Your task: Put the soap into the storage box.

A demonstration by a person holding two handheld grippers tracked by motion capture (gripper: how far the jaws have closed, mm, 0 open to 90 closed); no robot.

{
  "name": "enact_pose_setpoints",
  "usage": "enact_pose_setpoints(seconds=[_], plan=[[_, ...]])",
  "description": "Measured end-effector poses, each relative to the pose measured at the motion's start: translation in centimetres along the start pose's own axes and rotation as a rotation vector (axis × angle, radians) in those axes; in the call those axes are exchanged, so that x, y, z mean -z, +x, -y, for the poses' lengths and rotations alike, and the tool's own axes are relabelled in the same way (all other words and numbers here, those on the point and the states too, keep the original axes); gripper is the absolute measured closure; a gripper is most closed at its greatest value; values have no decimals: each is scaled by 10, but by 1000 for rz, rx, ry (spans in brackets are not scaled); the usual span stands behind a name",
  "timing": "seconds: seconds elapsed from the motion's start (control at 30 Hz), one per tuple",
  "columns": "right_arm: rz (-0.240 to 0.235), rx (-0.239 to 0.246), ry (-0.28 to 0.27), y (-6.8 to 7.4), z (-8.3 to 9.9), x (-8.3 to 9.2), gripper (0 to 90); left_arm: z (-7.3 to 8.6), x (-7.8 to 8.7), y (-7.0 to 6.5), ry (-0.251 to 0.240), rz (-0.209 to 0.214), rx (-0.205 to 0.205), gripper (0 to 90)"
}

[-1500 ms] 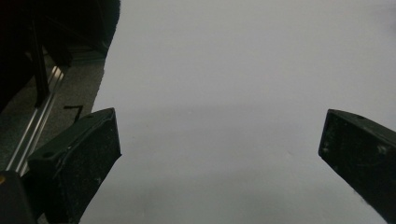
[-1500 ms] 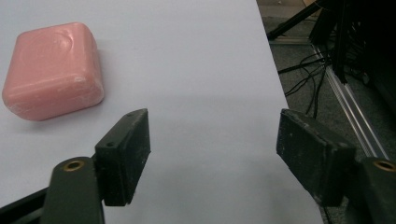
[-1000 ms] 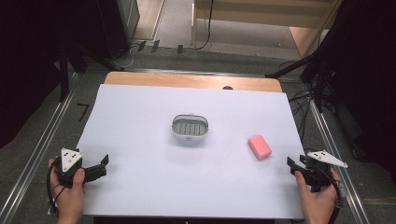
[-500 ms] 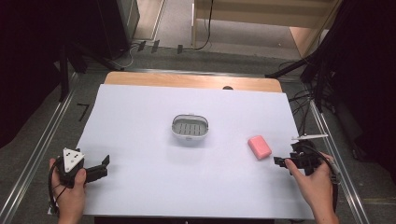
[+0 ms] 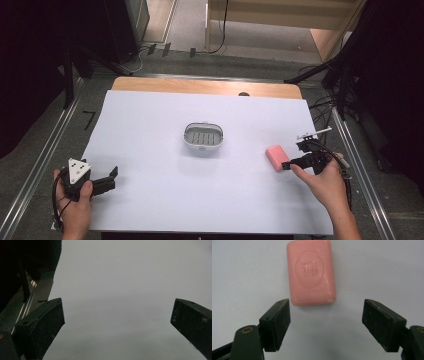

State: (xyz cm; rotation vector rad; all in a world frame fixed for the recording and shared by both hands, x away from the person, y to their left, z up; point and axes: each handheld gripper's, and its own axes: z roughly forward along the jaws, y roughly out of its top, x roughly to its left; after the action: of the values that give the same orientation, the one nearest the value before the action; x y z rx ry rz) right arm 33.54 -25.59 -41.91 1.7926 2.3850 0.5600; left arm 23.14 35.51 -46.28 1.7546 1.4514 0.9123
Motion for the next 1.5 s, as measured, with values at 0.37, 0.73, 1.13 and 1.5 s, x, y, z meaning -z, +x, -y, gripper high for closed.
enact_pose_setpoints(seconds=[0.37, 0.73, 1.13, 1.5], plan=[[-6, 14, 80, 17, -28, -16, 342, 0, 0, 0, 3, 6, -4, 0], [35, 11, 137, 22, -43, -30, 340, 0, -1, -1, 5, 6, -7, 0], [67, 15, 175, 24, -48, -40, 359, 0, -1, -1, 9, 2, -12, 0], [68, 59, 211, 25, -52, -47, 383, 0, -1, -1, 10, 4, -12, 0]])
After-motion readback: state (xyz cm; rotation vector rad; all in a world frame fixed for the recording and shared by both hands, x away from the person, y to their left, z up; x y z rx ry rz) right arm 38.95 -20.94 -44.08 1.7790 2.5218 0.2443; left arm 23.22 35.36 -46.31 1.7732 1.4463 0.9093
